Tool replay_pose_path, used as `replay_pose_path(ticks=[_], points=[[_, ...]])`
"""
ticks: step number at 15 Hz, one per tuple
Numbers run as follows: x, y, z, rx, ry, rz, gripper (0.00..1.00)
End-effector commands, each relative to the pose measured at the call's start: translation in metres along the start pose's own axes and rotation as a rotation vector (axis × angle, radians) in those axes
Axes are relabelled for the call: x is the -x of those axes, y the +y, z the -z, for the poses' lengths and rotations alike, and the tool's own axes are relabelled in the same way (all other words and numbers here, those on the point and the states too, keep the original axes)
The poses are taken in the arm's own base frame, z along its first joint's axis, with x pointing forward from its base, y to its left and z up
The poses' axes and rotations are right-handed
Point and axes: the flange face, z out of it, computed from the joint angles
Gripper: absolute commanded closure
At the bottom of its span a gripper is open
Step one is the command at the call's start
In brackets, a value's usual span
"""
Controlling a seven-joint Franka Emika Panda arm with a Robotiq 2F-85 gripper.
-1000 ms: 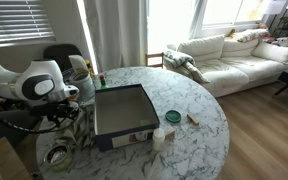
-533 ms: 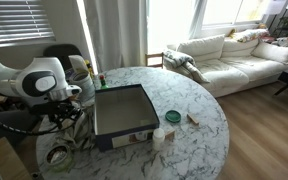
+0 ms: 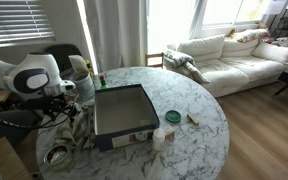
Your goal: Place two wooden blocks on the striped towel then put the towel in the box
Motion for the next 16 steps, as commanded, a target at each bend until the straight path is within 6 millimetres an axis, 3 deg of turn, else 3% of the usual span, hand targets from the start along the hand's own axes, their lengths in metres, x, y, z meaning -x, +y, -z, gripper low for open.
replay_pose_path(ticks=[1,12,13,14,16], points=[[-0.003,-0.007,-0.008,-0.010,0.012,0.025,0.00],[-0.004,-0.004,-0.032,-0.007,0.042,0.026,0.00],[-0.003,-0.004,-0.033,-0.011,0.037,0.025,0.05],[-0.002,-0.003,-0.035,-0.016,0.030,0.024,0.26],[-0.002,-0.004,-0.036,-0.022,0.021,0.024,0.30]])
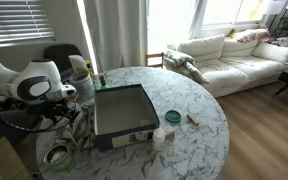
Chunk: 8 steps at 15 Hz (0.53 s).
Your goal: Place two wooden blocks on the striped towel then put the towel in the box
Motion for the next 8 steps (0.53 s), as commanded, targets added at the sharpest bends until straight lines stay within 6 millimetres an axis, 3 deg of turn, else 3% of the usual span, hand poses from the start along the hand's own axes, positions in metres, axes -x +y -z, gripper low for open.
replay_pose_path(ticks=[1,6,8], points=[[0.002,0.000,-0.009,-0.008,-0.012,-0.003,0.39],[-0.001,0.000,-0.004,-0.010,-0.005,0.001,0.77],[-0.002,-0.002,0.003,-0.012,-0.007,0.005,0.81]])
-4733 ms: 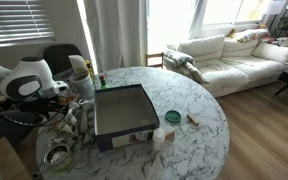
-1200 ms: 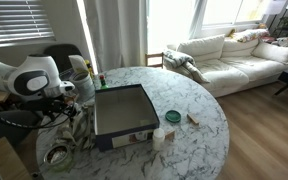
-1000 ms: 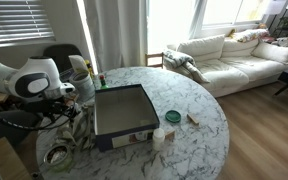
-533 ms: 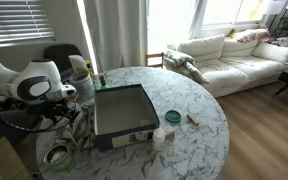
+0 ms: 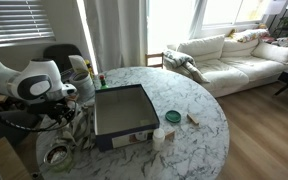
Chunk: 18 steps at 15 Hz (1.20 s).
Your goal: Place two wooden blocks on the striped towel then put the towel in the box
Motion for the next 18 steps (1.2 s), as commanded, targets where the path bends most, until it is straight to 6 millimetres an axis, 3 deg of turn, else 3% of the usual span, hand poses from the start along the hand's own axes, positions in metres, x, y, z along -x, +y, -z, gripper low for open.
replay_pose_path(ticks=[1,5,8,11,13,18], points=[[-0.001,-0.003,0.004,-0.018,-0.017,0.010,0.81],[0.004,-0.006,0.037,-0.051,-0.085,0.023,0.81],[0.007,-0.005,0.073,-0.097,-0.128,0.046,0.81],[0.012,0.003,0.110,-0.116,-0.139,0.044,0.81],[0.015,0.014,0.125,-0.091,-0.141,0.022,0.81],[0.024,0.044,0.110,0.007,-0.140,-0.009,0.81]])
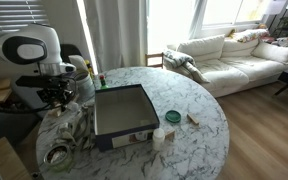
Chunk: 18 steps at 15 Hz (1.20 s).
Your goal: Place two wooden blocks on the striped towel then put the towel in the box
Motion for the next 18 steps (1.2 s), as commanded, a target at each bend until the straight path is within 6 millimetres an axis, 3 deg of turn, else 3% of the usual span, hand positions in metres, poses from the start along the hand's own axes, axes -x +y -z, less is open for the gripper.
replay_pose_path(ticks=[1,7,14,18], points=[[0.008,0.017,-0.021,0.066,-0.011,-0.015,0.81],[0.010,0.031,-0.058,0.176,0.019,-0.065,0.81],[0.008,0.012,-0.108,0.302,-0.005,-0.027,0.81],[0.000,0.001,-0.141,0.215,-0.003,-0.038,0.81]])
